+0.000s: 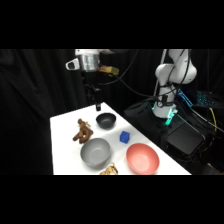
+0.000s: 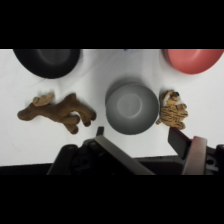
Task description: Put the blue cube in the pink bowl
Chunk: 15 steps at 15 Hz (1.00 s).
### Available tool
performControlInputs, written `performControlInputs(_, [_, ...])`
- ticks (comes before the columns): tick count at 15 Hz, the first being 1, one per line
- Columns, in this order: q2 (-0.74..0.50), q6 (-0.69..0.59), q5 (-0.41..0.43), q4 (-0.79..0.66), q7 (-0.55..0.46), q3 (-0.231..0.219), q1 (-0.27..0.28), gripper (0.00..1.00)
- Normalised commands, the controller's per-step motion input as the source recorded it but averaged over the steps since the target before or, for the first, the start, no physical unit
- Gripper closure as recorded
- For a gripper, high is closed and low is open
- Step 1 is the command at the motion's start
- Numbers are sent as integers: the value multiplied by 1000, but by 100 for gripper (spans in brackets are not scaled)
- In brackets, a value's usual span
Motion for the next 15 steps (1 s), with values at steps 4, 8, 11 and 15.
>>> performControlInputs(4, [-34,13,-17,-39,-18,27,-8,0])
performControlInputs(8, [-174,154,-131,-246,55,39,30,0])
performControlInputs(11, [-260,246,-119,-404,24,49,38,0])
performControlInputs(15, [-293,294,-108,-458,-35,52,38,0])
